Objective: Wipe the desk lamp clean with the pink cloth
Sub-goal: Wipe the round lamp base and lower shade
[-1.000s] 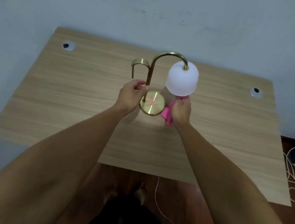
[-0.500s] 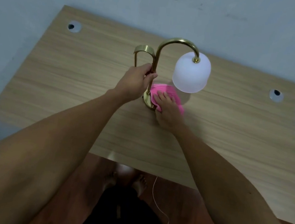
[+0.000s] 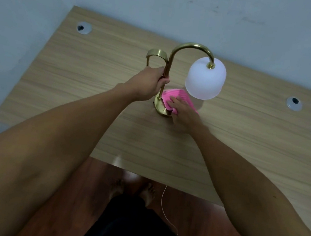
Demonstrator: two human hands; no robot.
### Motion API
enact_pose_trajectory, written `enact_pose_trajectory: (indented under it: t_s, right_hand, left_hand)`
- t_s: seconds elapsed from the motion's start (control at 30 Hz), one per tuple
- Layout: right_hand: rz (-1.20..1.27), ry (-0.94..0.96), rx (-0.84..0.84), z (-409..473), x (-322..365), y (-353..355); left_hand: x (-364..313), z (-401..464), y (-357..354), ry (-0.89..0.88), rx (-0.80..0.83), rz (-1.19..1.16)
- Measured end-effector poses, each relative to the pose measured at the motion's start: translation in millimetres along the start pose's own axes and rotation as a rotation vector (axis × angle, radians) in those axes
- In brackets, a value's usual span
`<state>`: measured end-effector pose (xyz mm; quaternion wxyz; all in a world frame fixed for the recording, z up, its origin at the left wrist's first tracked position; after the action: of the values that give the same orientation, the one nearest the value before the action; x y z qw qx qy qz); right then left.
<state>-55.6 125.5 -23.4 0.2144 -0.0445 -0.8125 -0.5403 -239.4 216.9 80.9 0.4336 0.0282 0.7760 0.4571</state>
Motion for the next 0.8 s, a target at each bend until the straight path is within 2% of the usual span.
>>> enact_pose_trajectory:
  t_s: [0.17,0.3,0.4,0.47,0.53,0.6,0.67,0.8]
  right_hand:
    - [-0.130,-0.025,0.069,23.0,18.9,3.0]
    - [-0.146,0.007,0.057,-4.5,22.4,-3.6]
    - [-0.155,-0.028,-0.045,3.8,14.8,-3.4]
    - [-0.221,-0.067,0.011,23.0,9.7,-13.9]
    - [-0.336,-0.038,0.077,23.8,19.7,-22.0]
    - [-0.421,0.055,0.010,3.4,33.2,-18.8]
    - [-0.417,0.062,-0.091,-12.3,33.7,-12.2]
    - [-0.276,-0.033,-0.054,0.5,25.0,-2.9]
  left_hand:
    - [-1.6,1.1,1.5,-0.010,0.015,0.019]
    - [0.0,0.4,0.7,-0.005,0.017,0.012]
    - [-1.4,-0.3,1.6,0.000,0.023,0.008]
    - [-2.1,-0.4,1.6,0.004,0.028,0.001]
    - [-2.1,-1.0,2.2,0.002,0.036,-0.004]
    - [-1.8,-1.8,2.3,-0.004,0.038,-0.011]
    - [-1.8,-2.1,2.1,0.002,0.039,-0.015]
    - [-2.0,-1.6,3.0,0.014,0.044,-0.026]
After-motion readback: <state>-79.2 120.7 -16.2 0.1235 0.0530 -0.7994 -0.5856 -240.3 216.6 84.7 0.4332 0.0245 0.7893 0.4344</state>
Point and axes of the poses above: each hand's wrist, its own z-axis towards the middle knuckle, its own y-axis out of the back of the hand, x = y × z, the point moved 1 cm from there along z, towards the middle knuckle, and after that the axes turned 11 degrees about x, right-handed, at the moved point
